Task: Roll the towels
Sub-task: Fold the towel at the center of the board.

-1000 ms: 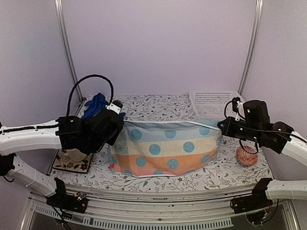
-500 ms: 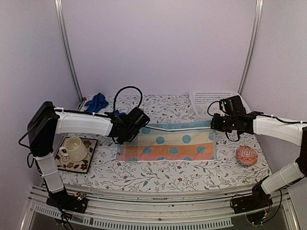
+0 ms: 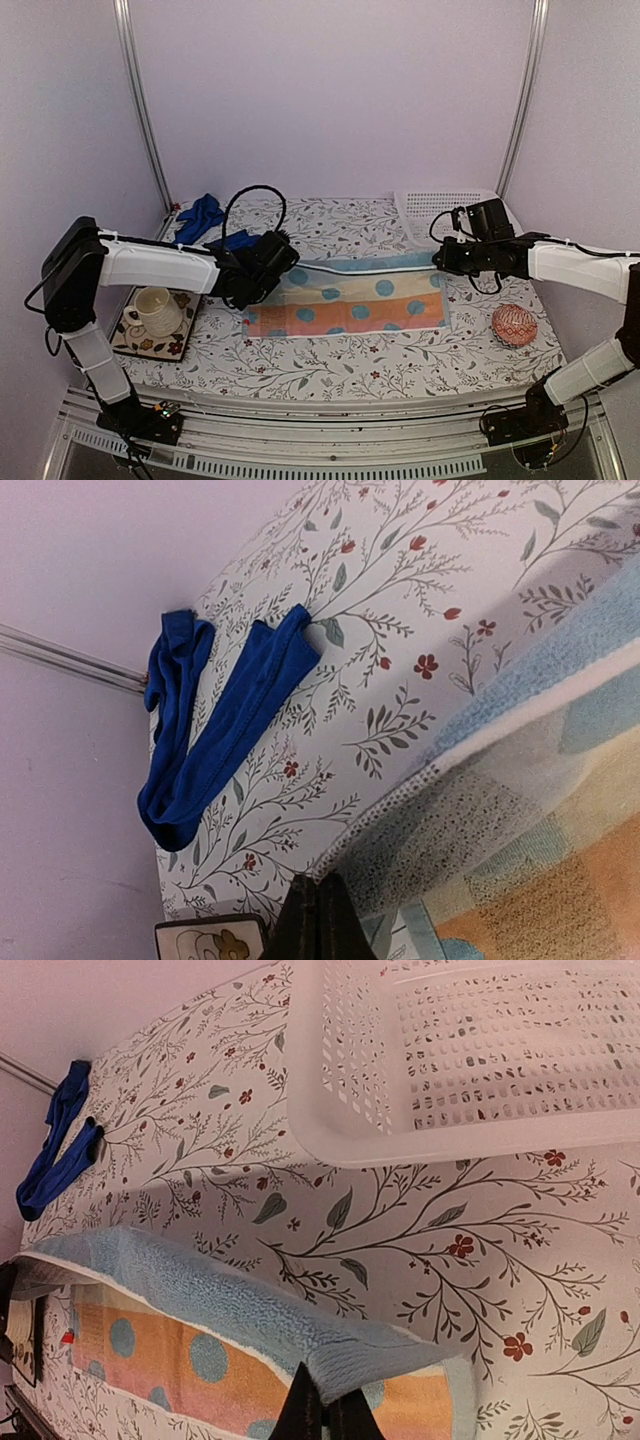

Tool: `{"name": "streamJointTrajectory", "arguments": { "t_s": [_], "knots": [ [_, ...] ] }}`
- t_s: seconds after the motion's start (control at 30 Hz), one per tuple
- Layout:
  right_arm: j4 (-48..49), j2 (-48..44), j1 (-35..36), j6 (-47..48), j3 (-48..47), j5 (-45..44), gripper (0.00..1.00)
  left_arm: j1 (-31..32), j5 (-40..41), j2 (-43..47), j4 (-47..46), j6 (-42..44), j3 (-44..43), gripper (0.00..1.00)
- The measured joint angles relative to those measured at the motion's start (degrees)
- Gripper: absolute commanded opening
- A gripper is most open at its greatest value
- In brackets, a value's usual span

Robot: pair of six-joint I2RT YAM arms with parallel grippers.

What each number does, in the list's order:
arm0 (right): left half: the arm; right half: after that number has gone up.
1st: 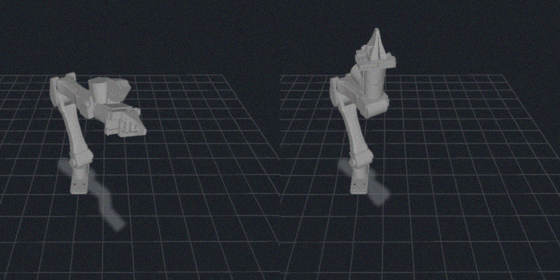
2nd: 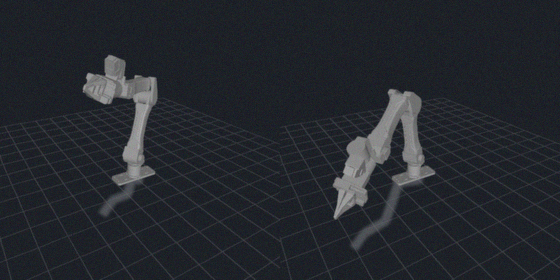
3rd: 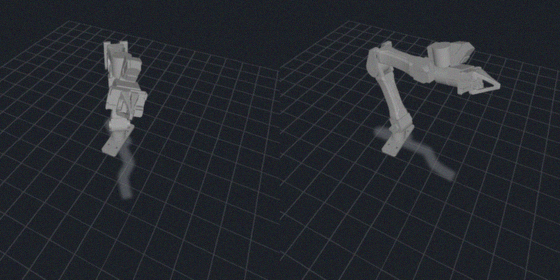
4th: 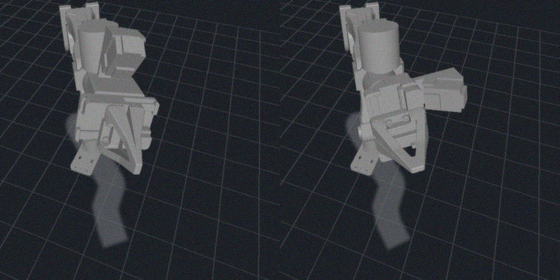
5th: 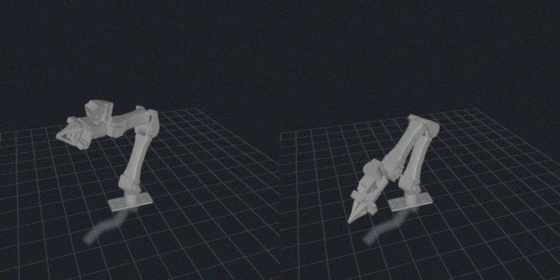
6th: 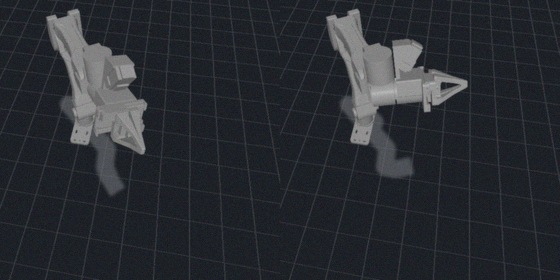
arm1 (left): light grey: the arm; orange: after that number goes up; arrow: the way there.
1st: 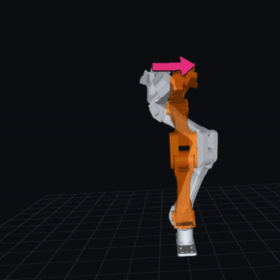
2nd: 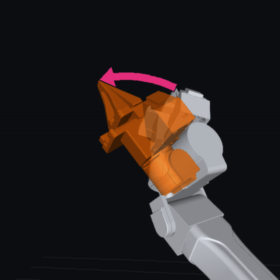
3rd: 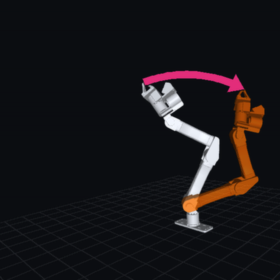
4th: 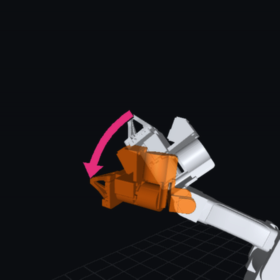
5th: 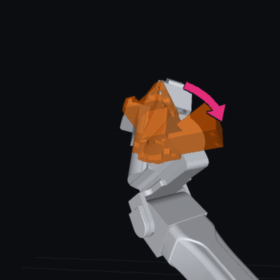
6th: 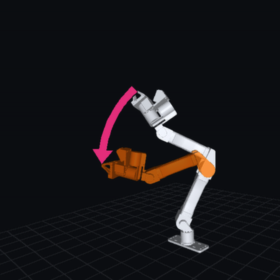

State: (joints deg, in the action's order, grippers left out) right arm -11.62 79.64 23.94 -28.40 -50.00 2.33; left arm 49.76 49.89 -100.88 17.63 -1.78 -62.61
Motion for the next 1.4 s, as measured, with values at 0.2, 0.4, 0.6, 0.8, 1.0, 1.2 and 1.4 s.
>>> {"name": "streamJointTrajectory", "arguments": {
  "t_s": [0.2,0.4,0.6,0.8,1.0,1.2,1.4],
  "knots": [
    [-3.8,-1.7,-1.6,1.5,0.4,2.7,0.02,1.3,-0.5,1.2,1.3,-2.3,3.8,0.00],
    [-6.4,-2.2,-5.4,3.0,0.5,7.7,0.02,1.8,-1.4,3.5,0.9,-3.0,6.8,0.00],
    [-8.4,-2.2,-8.0,4.3,0.6,12.3,0.02,2.4,-1.2,4.5,-0.2,-1.2,5.6,0.00],
    [-11.7,-2.2,-8.7,6.0,0.6,14.1,0.02,4.5,-1.0,4.7,0.8,-0.8,5.4,0.00],
    [-12.8,-2.4,-8.7,6.7,2.3,15.5,0.02,7.3,-0.9,4.7,2.9,-1.6,5.4,0.00],
    [-13.5,-2.3,-8.7,6.8,6.7,16.4,0.03,7.5,-1.2,4.7,4.6,-2.8,5.5,0.00],
    [-14.1,-2.2,-8.7,6.9,7.3,16.2,0.03,7.5,-2.1,4.7,5.2,-3.8,6.3,0.00]
  ]
}}
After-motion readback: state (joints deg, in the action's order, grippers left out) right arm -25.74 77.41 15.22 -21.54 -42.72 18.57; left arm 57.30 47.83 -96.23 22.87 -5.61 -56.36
